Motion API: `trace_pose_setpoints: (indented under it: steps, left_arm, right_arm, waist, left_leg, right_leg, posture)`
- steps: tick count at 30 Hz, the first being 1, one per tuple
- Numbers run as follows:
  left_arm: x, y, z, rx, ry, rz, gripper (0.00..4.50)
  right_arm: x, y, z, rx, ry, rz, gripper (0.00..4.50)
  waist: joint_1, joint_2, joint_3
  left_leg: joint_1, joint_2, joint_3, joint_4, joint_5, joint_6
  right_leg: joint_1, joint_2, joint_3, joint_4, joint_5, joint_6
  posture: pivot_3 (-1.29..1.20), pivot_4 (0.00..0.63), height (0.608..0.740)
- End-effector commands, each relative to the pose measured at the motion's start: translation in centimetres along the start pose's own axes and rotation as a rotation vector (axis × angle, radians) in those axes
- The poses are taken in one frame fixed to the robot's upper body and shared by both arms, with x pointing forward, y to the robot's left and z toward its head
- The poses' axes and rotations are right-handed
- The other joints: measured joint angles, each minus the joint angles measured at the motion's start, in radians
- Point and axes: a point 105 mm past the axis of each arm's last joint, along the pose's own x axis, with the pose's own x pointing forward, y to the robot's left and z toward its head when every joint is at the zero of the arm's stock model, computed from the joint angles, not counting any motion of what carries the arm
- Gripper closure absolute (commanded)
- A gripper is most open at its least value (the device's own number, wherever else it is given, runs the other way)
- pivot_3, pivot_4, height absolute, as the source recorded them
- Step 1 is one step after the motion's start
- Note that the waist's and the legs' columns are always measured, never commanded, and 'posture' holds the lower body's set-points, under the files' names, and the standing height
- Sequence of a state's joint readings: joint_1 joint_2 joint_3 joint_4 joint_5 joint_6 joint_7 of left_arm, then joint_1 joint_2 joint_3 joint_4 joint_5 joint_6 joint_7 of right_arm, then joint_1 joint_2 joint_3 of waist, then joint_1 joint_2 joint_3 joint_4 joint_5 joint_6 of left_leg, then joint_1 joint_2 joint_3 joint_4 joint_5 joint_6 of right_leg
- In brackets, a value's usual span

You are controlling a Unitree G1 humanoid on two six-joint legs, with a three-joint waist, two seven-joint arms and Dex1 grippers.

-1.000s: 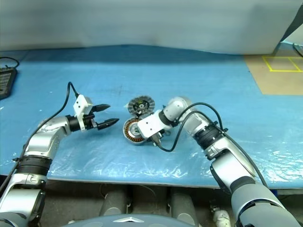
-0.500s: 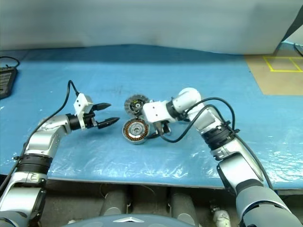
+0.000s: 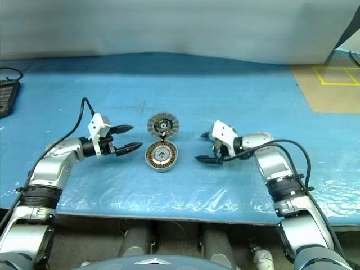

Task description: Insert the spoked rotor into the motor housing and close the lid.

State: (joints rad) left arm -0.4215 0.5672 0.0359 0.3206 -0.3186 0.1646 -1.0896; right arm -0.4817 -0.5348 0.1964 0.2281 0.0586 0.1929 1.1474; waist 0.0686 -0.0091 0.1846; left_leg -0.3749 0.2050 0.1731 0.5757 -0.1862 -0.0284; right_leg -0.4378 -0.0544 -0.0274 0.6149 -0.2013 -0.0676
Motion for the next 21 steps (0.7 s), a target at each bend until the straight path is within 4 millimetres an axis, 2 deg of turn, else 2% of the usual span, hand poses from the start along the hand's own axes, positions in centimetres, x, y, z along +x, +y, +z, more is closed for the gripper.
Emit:
trace_pose_setpoints:
  steps: [1, 7, 14, 18, 21]
  left_arm:
    - [-0.1, 0.0, 0.7, 0.023, -0.022, -0.003, 0.00]
    - [0.1, 0.0, 0.7, 0.025, -0.023, -0.003, 0.00]
    - [0.1, 0.0, 0.7, 0.027, -0.019, -0.001, 0.00]
    - [0.1, 0.0, 0.7, 0.028, -0.017, 0.000, 0.00]
    - [0.1, 0.1, 0.7, 0.029, -0.015, 0.001, 0.00]
  right_arm:
    - [-0.3, 0.4, 1.9, -0.035, -0.068, -0.011, 0.05]
    - [0.2, 1.4, 0.6, -0.012, -0.031, -0.009, 0.05]
    - [-0.9, 1.4, -0.6, 0.013, 0.007, -0.021, 0.05]
    - [-1.2, 1.7, -1.6, 0.033, 0.033, -0.010, 0.94]
    - [-1.1, 2.0, -2.2, 0.036, 0.052, -0.008, 2.03]
  waist:
    - [0.000, 0.000, 0.000]
    - [0.002, 0.000, 0.000]
    - [0.002, 0.000, 0.000]
    - [0.002, 0.000, 0.000]
    - [0.002, 0.000, 0.000]
  left_leg:
    - [0.000, 0.000, 0.000, 0.000, 0.000, 0.000]
    - [0.000, 0.000, 0.000, 0.000, 0.000, 0.000]
    - [0.000, 0.000, 0.000, 0.000, 0.000, 0.000]
    - [0.000, 0.000, 0.000, 0.000, 0.000, 0.000]
    - [0.001, 0.000, 0.000, 0.000, 0.000, 0.000]
  right_leg:
    - [0.000, 0.000, 0.000, 0.000, 0.000, 0.000]
    - [0.001, 0.000, 0.000, -0.001, 0.000, 0.000]
    - [0.001, 0.000, 0.000, -0.001, 0.000, 0.000]
    - [0.001, 0.000, 0.000, -0.002, 0.000, 0.000]
    - [0.002, 0.000, 0.000, -0.002, 0.000, 0.000]
  posture:
    - [0.00, 0.150, 0.740]
    - [0.00, 0.150, 0.740]
    - [0.00, 0.150, 0.740]
    - [0.00, 0.150, 0.740]
    - [0.00, 0.150, 0.740]
